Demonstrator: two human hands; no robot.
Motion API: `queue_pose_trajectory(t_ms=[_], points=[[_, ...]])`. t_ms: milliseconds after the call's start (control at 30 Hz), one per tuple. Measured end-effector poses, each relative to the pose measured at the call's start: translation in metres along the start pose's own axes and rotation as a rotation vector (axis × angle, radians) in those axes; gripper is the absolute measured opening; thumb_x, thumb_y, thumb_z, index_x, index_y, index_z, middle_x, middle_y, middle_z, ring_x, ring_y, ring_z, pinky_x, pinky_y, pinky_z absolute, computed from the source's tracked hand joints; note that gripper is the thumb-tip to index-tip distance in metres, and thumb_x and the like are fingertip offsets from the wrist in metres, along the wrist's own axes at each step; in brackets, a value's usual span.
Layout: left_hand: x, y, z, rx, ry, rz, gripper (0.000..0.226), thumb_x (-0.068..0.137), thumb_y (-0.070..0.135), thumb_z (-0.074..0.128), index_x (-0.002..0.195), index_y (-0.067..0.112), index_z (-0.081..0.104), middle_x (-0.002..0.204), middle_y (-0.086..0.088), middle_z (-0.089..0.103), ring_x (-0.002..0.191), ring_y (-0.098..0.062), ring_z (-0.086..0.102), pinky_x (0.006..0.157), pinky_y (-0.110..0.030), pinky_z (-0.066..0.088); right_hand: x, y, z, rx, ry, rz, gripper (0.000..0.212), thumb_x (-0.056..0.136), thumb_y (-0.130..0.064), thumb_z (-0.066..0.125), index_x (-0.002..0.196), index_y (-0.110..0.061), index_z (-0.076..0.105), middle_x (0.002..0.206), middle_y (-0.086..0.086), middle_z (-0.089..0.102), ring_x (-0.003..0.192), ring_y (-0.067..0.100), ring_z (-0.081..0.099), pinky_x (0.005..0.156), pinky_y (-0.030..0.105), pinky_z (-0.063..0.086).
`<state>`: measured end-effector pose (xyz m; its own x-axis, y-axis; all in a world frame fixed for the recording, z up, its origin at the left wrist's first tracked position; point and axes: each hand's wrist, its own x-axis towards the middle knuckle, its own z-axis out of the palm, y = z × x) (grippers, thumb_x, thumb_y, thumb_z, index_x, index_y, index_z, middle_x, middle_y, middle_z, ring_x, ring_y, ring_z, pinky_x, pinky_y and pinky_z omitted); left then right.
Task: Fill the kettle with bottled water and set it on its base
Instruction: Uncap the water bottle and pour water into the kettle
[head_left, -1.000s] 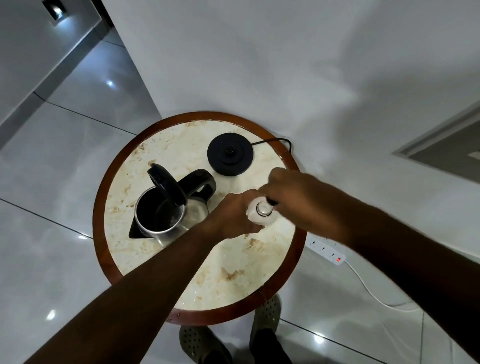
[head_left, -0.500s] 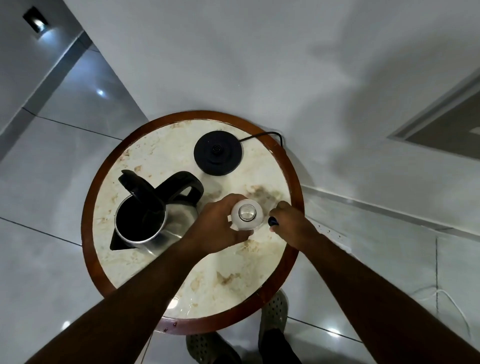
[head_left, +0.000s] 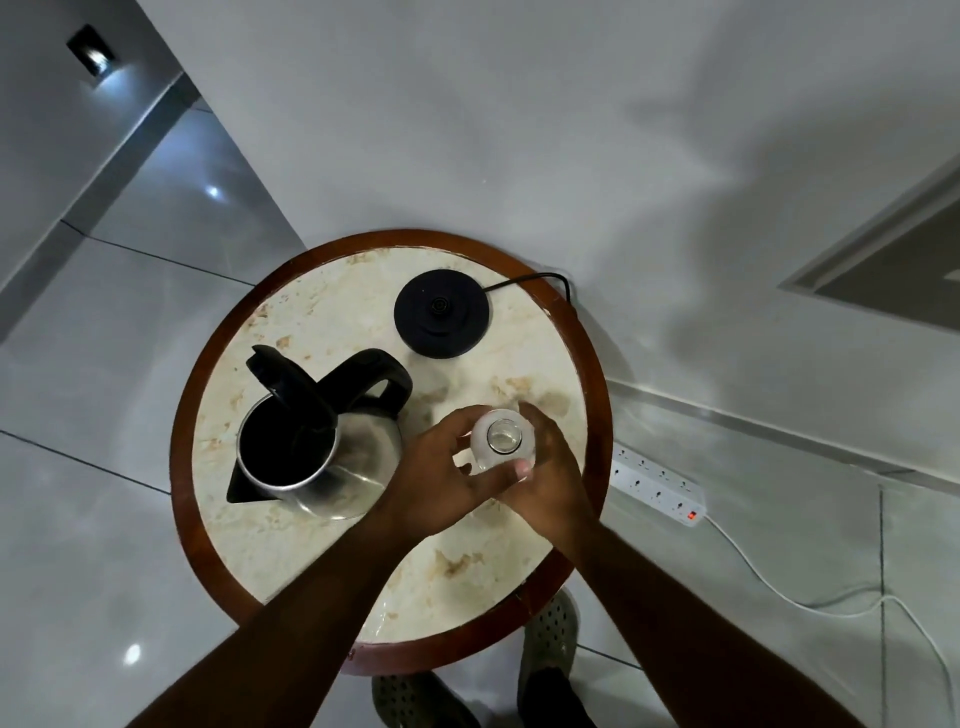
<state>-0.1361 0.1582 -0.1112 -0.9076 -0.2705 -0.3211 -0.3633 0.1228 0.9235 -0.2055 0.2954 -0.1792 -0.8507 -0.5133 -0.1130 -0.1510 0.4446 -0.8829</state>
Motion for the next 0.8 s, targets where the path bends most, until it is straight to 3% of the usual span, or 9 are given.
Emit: queue_pose_trajectory(t_ms=[67, 133, 233, 333, 400, 467, 633, 733, 800], points=[[-0.008, 0.002, -0.004, -0.043, 0.046, -0.033, 0.053, 0.065, 0.061, 0.075, 0.113, 0.044, 0.061, 0.114, 0.020, 0.068, 0.109, -0.002, 0.062, 0.082, -0.018, 0.053, 0.004, -0.010, 0.012, -0.019, 0.019, -0.034, 0.058, 0.064, -0.044, 0.075, 0.116, -0.034, 0.051, 0.109, -0.019, 0.061, 0.102, -0.002, 0.059, 0.087, 0.018, 0.053], [-0.022, 0.000, -0.009, -0.028, 0.171, -0.097, 0.058, 0.072, 0.071, 0.061, 0.121, 0.039, 0.060, 0.120, 0.021, 0.066, 0.113, 0.000, 0.059, 0.088, -0.017, 0.048, 0.005, -0.014, 0.019, -0.063, 0.019, -0.014, 0.054, 0.065, -0.040, 0.079, 0.112, -0.036, 0.053, 0.104, -0.022, 0.061, 0.097, -0.008, 0.056, 0.084, 0.006, 0.044], [-0.062, -0.017, -0.019, -0.100, 0.435, -0.218, 0.041, 0.072, 0.076, 0.048, 0.099, 0.052, 0.066, 0.099, 0.035, 0.067, 0.101, 0.015, 0.058, 0.073, -0.001, 0.043, 0.000, -0.018, 0.031, -0.012, -0.070, 0.038, 0.062, 0.061, -0.039, 0.082, 0.115, -0.030, 0.053, 0.111, -0.011, 0.065, 0.102, 0.002, 0.060, 0.086, 0.019, 0.050], [-0.102, -0.043, -0.032, -0.085, 0.570, -0.378, 0.066, 0.070, 0.077, 0.048, 0.116, 0.034, 0.066, 0.113, 0.013, 0.069, 0.108, -0.004, 0.061, 0.088, -0.021, 0.046, -0.008, -0.030, 0.036, -0.013, -0.141, 0.060, 0.059, 0.057, -0.045, 0.078, 0.110, -0.038, 0.051, 0.103, -0.013, 0.066, 0.094, 0.006, 0.063, 0.076, 0.018, 0.051], [-0.114, -0.056, -0.047, -0.046, 0.643, -0.468, 0.084, 0.067, 0.076, 0.054, 0.129, 0.020, 0.055, 0.126, 0.000, 0.062, 0.112, -0.016, 0.058, 0.094, -0.033, 0.047, -0.011, -0.038, 0.038, -0.058, -0.196, 0.051, 0.058, 0.056, -0.046, 0.075, 0.107, -0.041, 0.048, 0.096, -0.015, 0.064, 0.088, 0.005, 0.062, 0.069, 0.016, 0.049], [-0.119, -0.059, -0.066, -0.069, 0.699, -0.474, 0.099, 0.060, 0.071, 0.067, 0.140, 0.018, 0.042, 0.138, -0.005, 0.053, 0.119, -0.022, 0.054, 0.098, -0.041, 0.048, -0.013, -0.046, 0.043, -0.116, -0.268, 0.034, 0.057, 0.057, -0.048, 0.076, 0.106, -0.041, 0.048, 0.095, -0.015, 0.063, 0.086, 0.005, 0.062, 0.069, 0.020, 0.051], [-0.099, -0.055, -0.121, 0.025, 0.618, -0.275, 0.131, 0.046, 0.064, 0.084, 0.151, 0.032, 0.012, 0.159, -0.002, 0.027, 0.139, -0.023, 0.036, 0.109, -0.045, 0.038, -0.015, -0.063, 0.050, -0.246, -0.412, -0.012, 0.055, 0.057, -0.053, 0.075, 0.102, -0.034, 0.049, 0.090, -0.012, 0.066, 0.079, 0.005, 0.063, 0.067, 0.027, 0.057], [-0.083, -0.051, -0.147, 0.189, 0.505, -0.155, 0.131, 0.046, 0.067, 0.081, 0.152, 0.030, 0.014, 0.158, 0.001, 0.030, 0.139, -0.019, 0.035, 0.110, -0.039, 0.037, -0.014, -0.078, 0.050, -0.386, -0.463, -0.076, 0.055, 0.055, -0.060, 0.071, 0.097, -0.033, 0.048, 0.084, -0.012, 0.064, 0.073, 0.001, 0.061, 0.059, 0.026, 0.055], [-0.076, -0.048, -0.154, 0.235, 0.417, -0.103, 0.125, 0.046, 0.065, 0.081, 0.150, 0.028, 0.023, 0.151, 0.002, 0.042, 0.134, -0.015, 0.040, 0.103, -0.023, 0.036, -0.013, -0.089, 0.045, -0.487, -0.474, -0.117, 0.053, 0.054, -0.065, 0.067, 0.091, -0.037, 0.042, 0.076, -0.015, 0.058, 0.067, -0.001, 0.056, 0.053, 0.020, 0.047]])
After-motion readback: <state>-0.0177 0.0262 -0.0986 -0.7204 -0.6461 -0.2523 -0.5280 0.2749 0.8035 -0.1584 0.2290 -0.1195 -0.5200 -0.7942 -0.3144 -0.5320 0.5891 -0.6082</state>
